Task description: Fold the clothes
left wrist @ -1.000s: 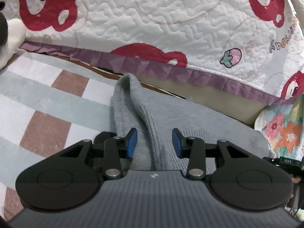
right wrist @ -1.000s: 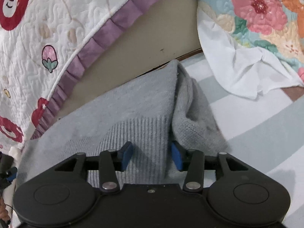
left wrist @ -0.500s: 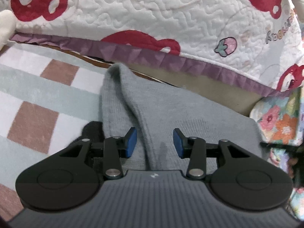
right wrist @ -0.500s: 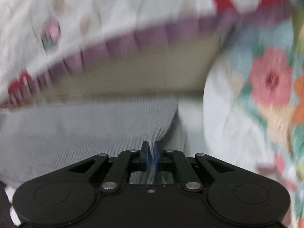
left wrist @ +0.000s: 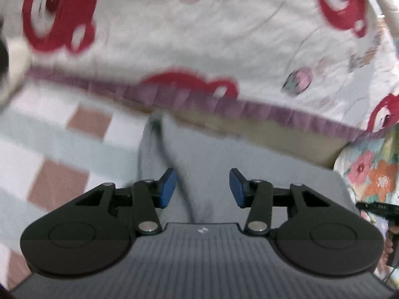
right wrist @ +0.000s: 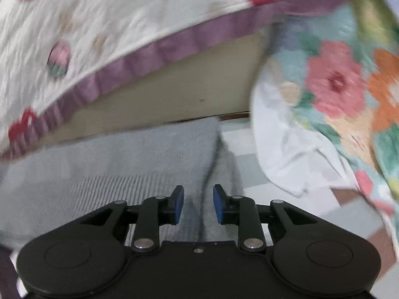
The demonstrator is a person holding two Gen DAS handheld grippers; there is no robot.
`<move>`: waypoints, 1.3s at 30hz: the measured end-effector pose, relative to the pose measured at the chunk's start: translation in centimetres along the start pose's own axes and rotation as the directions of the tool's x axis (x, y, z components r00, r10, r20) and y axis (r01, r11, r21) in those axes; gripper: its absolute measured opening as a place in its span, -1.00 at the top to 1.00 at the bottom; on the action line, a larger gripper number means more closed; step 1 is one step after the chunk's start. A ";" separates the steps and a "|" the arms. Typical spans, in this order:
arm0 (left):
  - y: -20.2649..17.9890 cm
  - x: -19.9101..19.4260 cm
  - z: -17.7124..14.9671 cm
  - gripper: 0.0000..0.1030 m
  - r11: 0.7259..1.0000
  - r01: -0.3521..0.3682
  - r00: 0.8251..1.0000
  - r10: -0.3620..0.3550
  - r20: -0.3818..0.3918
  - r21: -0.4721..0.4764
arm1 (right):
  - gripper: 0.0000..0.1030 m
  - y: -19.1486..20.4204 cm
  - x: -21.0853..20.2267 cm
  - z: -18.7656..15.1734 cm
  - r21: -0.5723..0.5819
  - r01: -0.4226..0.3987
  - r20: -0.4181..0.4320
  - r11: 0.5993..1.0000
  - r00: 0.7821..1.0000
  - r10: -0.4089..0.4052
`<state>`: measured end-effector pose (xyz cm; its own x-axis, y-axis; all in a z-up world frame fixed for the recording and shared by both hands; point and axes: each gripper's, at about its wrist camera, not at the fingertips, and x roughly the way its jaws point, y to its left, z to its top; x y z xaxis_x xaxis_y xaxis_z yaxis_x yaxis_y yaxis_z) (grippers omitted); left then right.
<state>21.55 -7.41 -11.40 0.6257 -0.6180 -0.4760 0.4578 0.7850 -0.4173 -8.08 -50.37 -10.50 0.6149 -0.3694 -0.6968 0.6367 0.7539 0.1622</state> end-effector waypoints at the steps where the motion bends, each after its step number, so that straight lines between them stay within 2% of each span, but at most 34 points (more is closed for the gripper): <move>1: -1.1 -0.4 0.2 0.26 0.999 0.015 1.000 -0.015 0.015 0.034 | 0.14 -0.8 -0.3 -0.3 0.042 -0.001 -0.004 0.999 1.000 0.001; 2: -2.2 -0.5 0.2 0.26 0.998 0.031 0.999 -0.032 0.012 0.059 | 0.01 -1.5 -0.6 -0.6 0.084 -0.002 -0.007 0.996 1.000 0.003; 6: -6.8 1.3 -1.7 0.26 0.985 0.141 0.987 -0.131 -0.096 0.102 | 0.02 -4.5 -1.7 -1.9 0.251 -0.004 -0.022 0.968 1.000 0.010; 8: -9.4 3.2 -2.9 0.25 0.975 0.157 0.976 -0.129 -0.177 0.158 | 0.02 -6.1 -2.3 -2.6 0.331 -0.004 -0.028 0.943 0.999 0.015; 10: -12.3 5.1 -3.6 0.20 0.950 0.189 0.963 -0.129 -0.237 0.249 | 0.01 -7.3 -2.6 -3.2 0.448 -0.113 0.016 0.887 0.993 0.119; 12: -14.6 6.6 -3.9 0.20 0.923 0.210 0.956 -0.123 -0.268 0.324 | -0.03 -8.1 -2.4 -3.9 0.553 -0.236 0.072 0.799 0.969 0.237; 13: -15.5 7.2 -4.0 0.20 0.911 0.217 0.954 -0.122 -0.274 0.350 | -0.05 -8.2 -2.1 -4.1 0.583 -0.273 0.087 0.765 0.957 0.275; 15: -16.6 8.1 -4.0 0.19 0.898 0.219 0.956 -0.119 -0.269 0.381 | -0.06 -7.5 -0.9 -4.7 0.612 -0.303 0.079 0.731 0.942 0.325; 17: -17.0 8.5 -4.0 0.19 0.900 0.231 0.955 -0.137 -0.264 0.370 | -0.07 -6.7 0.3 -5.7 0.646 -0.308 0.052 0.698 0.931 0.362; 19: -17.2 9.0 -4.2 0.18 0.904 0.236 0.954 -0.145 -0.263 0.357 | -0.08 -6.1 1.1 -6.7 0.672 -0.298 0.039 0.678 0.929 0.369; 25: -16.5 10.2 -5.5 0.16 0.914 0.223 0.949 -0.125 -0.288 0.339 | -0.10 -5.5 3.1 -6.8 0.683 -0.292 0.100 0.669 0.946 0.309; 27: -16.1 10.4 -6.0 0.16 0.916 0.222 0.949 -0.125 -0.288 0.333 | -0.24 -5.2 3.8 -6.4 0.678 -0.296 0.124 0.673 0.948 0.292; 31: -15.8 10.9 -6.0 0.15 0.936 0.215 0.946 -0.128 -0.298 0.278 | -0.33 -3.9 5.1 -5.7 0.678 -0.305 0.166 0.669 0.950 0.265; 32: -15.8 11.0 -6.0 0.15 0.939 0.212 0.944 -0.125 -0.304 0.270 | -0.19 -3.5 5.0 -5.5 0.671 -0.310 0.174 0.674 0.949 0.263; 33: -15.9 11.2 -5.9 0.15 0.942 0.208 0.943 -0.122 -0.310 0.264 | 0.26 -3.1 4.7 -5.1 0.659 -0.320 0.187 0.681 0.946 0.263; 35: -16.1 11.3 -5.7 0.15 0.944 0.199 0.940 -0.109 -0.322 0.262 | 0.35 -2.3 3.8 -4.3 0.620 -0.352 0.228 0.702 0.936 0.268; 36: -16.2 11.2 -5.6 0.15 0.945 0.194 0.939 -0.102 -0.329 0.262 | 0.38 -1.7 3.0 -3.5 0.578 -0.374 0.254 0.725 0.927 0.276; 39: -16.3 11.0 -5.3 0.15 0.951 0.182 0.935 -0.089 -0.343 0.249 | 0.41 1.6 -0.2 -0.4 0.358 -0.421 0.293 0.833 0.898 0.327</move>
<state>17.59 -27.28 -13.95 0.3275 -0.6627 -0.6735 0.7066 0.6450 -0.2910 -7.38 -48.88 -10.35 0.8972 -0.2444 -0.3678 0.4387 0.5889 0.6787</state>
